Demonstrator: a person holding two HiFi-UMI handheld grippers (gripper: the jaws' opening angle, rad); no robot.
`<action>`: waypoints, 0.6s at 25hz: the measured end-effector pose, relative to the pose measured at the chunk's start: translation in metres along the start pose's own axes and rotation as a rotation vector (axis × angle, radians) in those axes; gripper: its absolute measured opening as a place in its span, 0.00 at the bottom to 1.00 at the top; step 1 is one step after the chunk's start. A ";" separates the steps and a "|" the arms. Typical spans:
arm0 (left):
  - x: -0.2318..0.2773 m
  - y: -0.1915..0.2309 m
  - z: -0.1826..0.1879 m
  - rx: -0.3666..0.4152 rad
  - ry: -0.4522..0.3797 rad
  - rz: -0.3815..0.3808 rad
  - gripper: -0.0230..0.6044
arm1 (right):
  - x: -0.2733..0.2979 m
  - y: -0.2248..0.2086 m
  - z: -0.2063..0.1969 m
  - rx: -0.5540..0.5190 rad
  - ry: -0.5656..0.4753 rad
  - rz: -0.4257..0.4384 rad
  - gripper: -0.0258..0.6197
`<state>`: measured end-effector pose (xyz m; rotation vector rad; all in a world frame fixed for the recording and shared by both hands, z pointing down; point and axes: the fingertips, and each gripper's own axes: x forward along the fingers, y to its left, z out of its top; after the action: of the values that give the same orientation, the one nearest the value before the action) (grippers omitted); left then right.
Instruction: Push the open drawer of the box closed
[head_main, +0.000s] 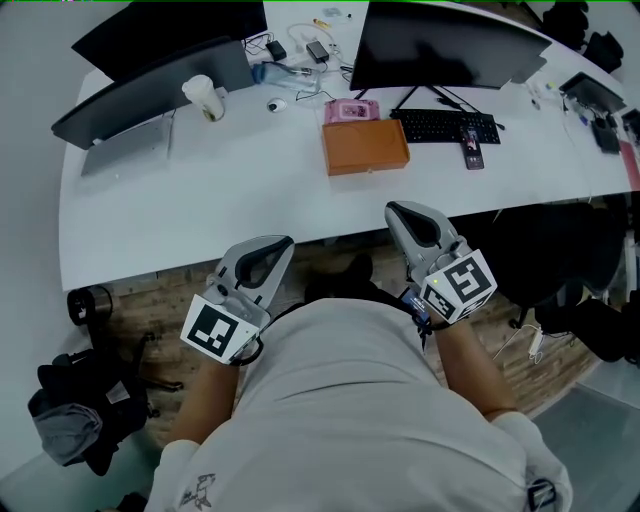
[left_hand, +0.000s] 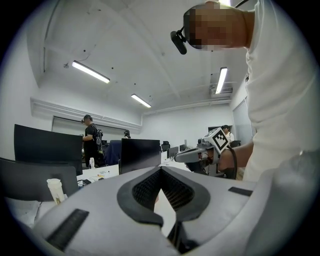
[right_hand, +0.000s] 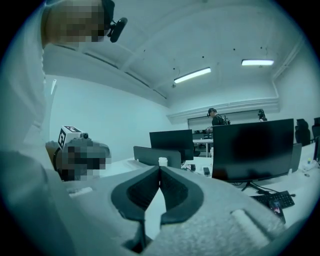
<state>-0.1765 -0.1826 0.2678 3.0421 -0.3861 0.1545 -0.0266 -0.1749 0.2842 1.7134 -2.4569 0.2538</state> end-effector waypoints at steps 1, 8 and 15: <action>-0.003 0.001 0.005 -0.001 -0.022 0.004 0.03 | 0.000 0.002 0.002 -0.002 -0.001 0.001 0.04; -0.018 -0.003 0.010 -0.026 -0.062 -0.018 0.03 | -0.015 0.022 0.009 -0.035 0.014 0.010 0.04; -0.032 -0.011 0.016 -0.019 -0.097 0.034 0.03 | -0.038 0.034 0.006 -0.073 0.032 0.061 0.04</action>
<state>-0.2036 -0.1654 0.2478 3.0330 -0.4434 0.0049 -0.0457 -0.1295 0.2679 1.5950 -2.4658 0.1936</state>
